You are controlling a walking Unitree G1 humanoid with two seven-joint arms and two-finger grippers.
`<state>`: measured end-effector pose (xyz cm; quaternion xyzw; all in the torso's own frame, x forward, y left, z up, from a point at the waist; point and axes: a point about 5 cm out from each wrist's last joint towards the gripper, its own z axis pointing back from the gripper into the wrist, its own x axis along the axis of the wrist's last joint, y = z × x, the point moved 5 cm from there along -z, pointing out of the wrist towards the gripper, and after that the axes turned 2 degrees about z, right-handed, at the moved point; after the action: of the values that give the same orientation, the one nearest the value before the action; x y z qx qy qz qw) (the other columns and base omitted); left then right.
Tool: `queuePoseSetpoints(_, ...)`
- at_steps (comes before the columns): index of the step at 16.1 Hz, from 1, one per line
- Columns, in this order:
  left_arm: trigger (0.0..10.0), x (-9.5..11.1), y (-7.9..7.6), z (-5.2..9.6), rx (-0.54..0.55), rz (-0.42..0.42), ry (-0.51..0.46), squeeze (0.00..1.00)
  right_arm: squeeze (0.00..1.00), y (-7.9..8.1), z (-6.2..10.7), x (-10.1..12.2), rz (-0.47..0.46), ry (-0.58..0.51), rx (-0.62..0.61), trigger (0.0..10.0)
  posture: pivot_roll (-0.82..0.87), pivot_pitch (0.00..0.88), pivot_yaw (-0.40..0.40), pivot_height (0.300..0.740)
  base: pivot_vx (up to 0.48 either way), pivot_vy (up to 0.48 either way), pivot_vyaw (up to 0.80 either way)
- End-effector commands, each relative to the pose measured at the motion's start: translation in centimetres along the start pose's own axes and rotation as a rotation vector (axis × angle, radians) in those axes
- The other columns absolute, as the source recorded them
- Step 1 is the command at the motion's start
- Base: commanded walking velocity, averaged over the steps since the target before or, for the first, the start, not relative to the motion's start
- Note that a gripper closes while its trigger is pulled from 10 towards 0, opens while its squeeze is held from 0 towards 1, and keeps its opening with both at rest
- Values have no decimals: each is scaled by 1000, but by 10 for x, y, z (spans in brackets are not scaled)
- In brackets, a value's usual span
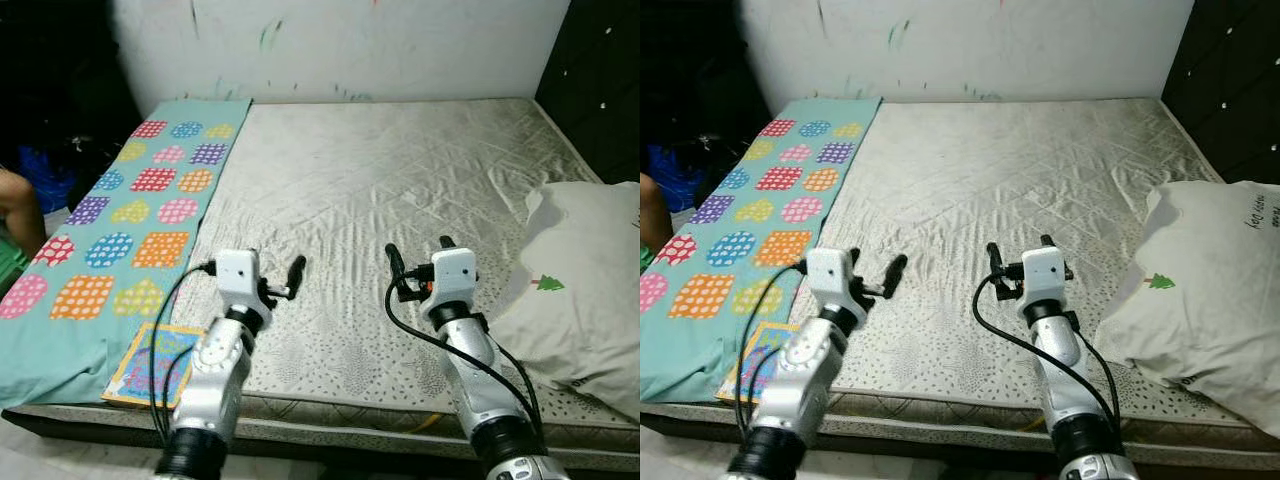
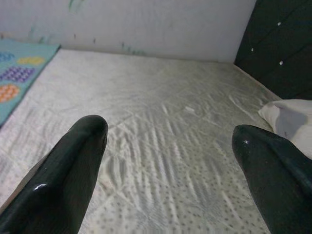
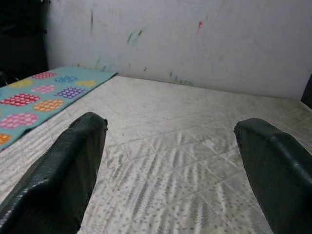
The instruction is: Clean up the room
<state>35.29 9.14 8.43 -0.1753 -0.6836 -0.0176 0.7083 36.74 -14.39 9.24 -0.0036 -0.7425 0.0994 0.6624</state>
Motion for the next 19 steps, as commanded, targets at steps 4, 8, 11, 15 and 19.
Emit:
queuePoseSetpoints(4, 10000, -7, 12, 21, 88, 3, 1, 0, 0, 33, 0, -9, 2, 57, 142, 10000, -65, 0, -45, 740, 0, 0, 0)
queuePoseSetpoints(8, 10000, -11, 26, 36, 188, 60, -5, 0, 0, 38, 3, -16, 16, 87, 190, 10000, -41, 0, -82, 740, 0, 0, 0)
queuePoseSetpoints(11, 10000, -12, 18, 35, 151, 57, 7, 0, 0, 39, 6, -17, 18, 90, 190, 10000, -61, 0, -60, 740, 0, 0, 0)
queuePoseSetpoints(15, 10000, -21, 13, 39, 106, 25, 56, 0, 0, 30, 9, -19, -57, 96, 83, 10000, -59, 0, -10, 740, 0, 0, 0)
queuePoseSetpoints(19, 10000, 0, 29, 36, 77, -71, 34, 0, 0, 54, 0, -9, -77, 59, 96, 10000, 6, 0, 30, 740, 0, 0, 0)
